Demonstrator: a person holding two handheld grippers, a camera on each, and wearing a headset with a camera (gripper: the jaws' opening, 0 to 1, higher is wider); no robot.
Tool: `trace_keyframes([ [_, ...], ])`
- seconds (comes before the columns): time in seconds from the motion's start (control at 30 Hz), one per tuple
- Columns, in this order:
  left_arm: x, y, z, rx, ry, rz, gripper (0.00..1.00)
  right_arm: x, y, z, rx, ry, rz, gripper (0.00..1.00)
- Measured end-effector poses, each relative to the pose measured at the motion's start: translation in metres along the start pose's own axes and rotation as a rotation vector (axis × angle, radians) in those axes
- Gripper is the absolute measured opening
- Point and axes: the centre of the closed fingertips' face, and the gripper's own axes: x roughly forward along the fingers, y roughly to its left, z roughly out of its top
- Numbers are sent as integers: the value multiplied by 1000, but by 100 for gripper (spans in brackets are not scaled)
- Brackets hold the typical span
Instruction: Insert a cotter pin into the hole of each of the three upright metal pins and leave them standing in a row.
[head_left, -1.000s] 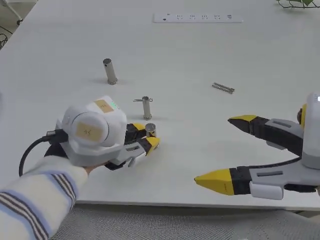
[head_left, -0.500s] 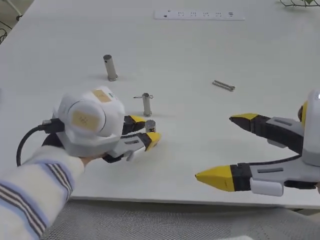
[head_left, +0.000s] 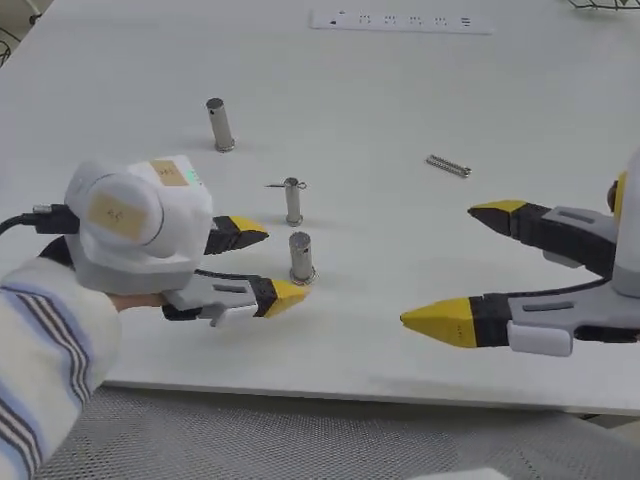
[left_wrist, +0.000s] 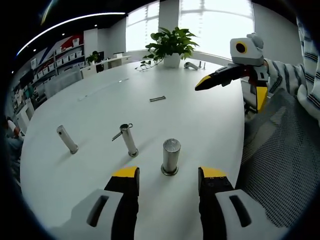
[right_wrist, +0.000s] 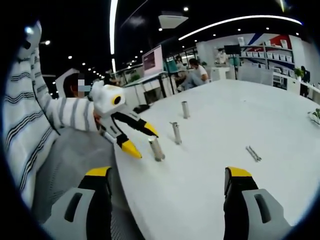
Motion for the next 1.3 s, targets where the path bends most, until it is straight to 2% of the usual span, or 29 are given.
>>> trace_keyframes([
  [0.2,-7,1,2,-22,-25,-16,65,-1,-12,1,-14,20,-12,93],
  [0.47,-16,-4,8,-38,-76,-62,81,-2,-26,4,-35,50,-22,91],
  [0.53,-19,-10,22,-49,-158,-108,85,-2,-28,4,-39,56,-22,90],
  [0.57,-22,-13,28,-93,-193,-136,87,-1,-29,5,-39,60,-21,90],
  [0.6,-23,-12,29,-108,-202,-139,90,-1,-30,5,-38,63,-19,90],
  [0.73,-28,-9,31,-99,-202,-151,97,1,-33,5,-33,76,-10,86],
  [0.83,-30,-6,30,-76,-197,-140,98,3,-34,7,-26,81,0,83],
  [0.93,-32,-6,28,-90,-197,-149,99,5,-35,6,-35,98,7,83],
  [1.23,-34,1,15,-100,-159,-122,99,9,-47,13,-47,125,14,77],
  [1.3,-34,3,12,-106,-152,-120,99,9,-51,13,-66,151,19,77],
])
